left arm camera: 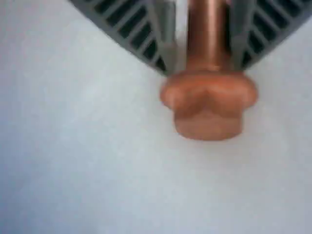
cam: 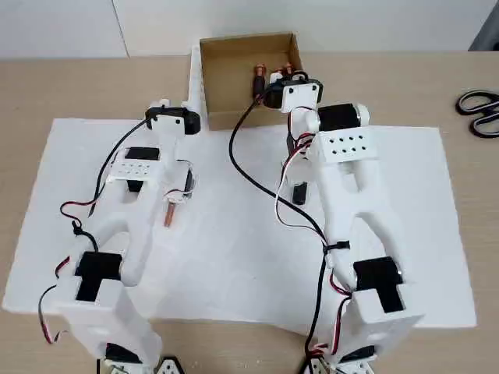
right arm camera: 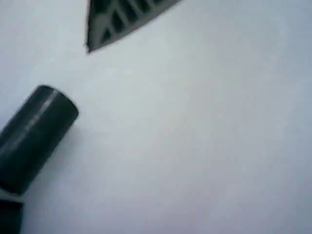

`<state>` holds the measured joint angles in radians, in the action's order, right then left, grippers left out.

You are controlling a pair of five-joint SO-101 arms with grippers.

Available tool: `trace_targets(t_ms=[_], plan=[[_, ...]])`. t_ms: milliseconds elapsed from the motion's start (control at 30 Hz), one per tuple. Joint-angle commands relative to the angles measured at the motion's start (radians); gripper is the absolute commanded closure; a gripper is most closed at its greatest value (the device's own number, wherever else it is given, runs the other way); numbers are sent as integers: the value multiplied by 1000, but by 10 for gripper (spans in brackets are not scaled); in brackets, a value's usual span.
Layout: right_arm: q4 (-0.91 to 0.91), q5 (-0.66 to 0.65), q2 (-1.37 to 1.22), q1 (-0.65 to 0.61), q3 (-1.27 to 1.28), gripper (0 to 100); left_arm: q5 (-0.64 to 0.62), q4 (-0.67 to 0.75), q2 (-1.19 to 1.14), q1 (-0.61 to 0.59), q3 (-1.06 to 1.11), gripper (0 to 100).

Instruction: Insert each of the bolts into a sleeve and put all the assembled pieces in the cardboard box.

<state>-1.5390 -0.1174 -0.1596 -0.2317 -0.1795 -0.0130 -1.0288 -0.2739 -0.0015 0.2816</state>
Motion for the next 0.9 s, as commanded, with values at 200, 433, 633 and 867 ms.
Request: trace_targets(t_ms=[200,433,633,867], plan=[[16,-8,4,-5,-3,837,-12,-97,-9,5,-140,994],[16,-9,4,10,-3,835,-12,-264,-9,5,-295,994],[16,-3,2,33,-3,835,-12,-416,-9,14,-429,994],[53,69,-128,27,-8,837,-12,-601,-9,52,-549,994]])
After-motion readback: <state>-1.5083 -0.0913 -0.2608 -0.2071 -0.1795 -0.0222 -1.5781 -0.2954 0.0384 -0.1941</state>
